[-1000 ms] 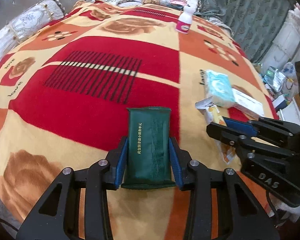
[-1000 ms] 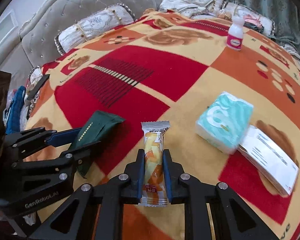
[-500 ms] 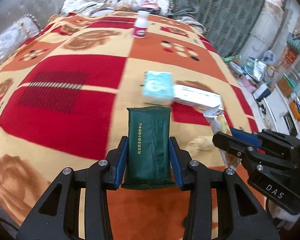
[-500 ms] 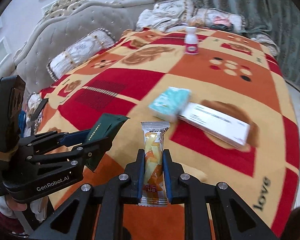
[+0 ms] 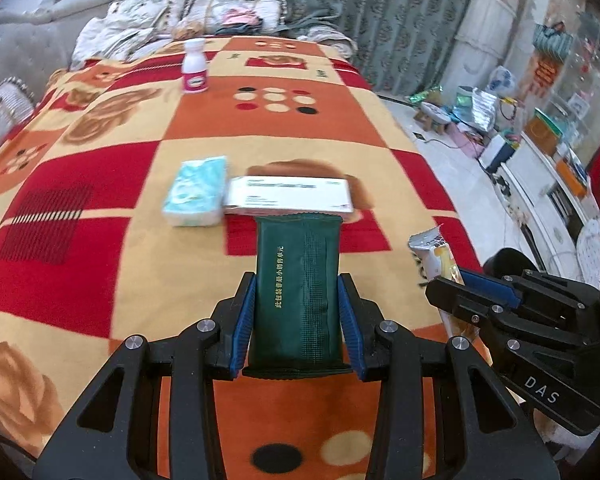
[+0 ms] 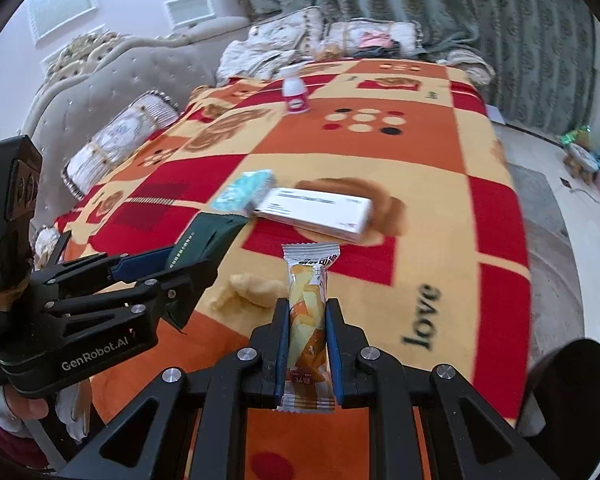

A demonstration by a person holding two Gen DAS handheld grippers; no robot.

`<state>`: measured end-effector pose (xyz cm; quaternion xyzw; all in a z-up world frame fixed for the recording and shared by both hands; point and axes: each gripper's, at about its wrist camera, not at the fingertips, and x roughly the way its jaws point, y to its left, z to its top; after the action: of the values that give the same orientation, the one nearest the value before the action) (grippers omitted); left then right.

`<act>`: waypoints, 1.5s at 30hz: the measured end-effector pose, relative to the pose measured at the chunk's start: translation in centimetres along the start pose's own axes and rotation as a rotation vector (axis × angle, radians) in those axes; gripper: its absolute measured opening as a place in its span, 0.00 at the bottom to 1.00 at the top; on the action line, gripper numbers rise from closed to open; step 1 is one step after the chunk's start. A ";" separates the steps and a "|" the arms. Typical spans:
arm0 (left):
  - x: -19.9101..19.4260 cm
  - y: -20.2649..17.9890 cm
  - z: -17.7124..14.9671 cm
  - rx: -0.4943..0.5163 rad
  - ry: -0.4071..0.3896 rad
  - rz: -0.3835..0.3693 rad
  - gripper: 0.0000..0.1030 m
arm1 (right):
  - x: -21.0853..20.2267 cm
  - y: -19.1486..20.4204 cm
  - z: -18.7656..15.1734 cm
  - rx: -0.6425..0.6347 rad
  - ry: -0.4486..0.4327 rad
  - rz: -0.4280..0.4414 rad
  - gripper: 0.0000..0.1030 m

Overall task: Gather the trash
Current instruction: 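Carry the green pouch and snack wrapper over the black bin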

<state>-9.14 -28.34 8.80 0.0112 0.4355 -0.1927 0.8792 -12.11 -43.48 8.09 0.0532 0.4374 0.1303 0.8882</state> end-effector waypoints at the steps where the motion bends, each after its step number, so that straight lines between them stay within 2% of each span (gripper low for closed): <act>1: 0.0 -0.4 0.0 0.007 0.000 -0.003 0.36 | -0.3 -0.4 -0.2 0.007 -0.003 -0.006 0.16; 21: 1.0 -10.4 0.5 0.162 0.005 -0.084 0.36 | -6.4 -9.8 -4.5 0.188 -0.052 -0.119 0.16; 32: 1.5 -15.1 0.4 0.232 0.017 -0.131 0.36 | -9.2 -13.3 -6.7 0.249 -0.063 -0.178 0.16; 45: 2.2 -19.0 -0.6 0.287 0.048 -0.178 0.36 | -11.0 -16.4 -8.8 0.315 -0.071 -0.216 0.16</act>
<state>-14.99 -46.54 9.51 0.1024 0.4235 -0.3299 0.8374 -22.51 -62.47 7.69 0.1488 0.4240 -0.0376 0.8926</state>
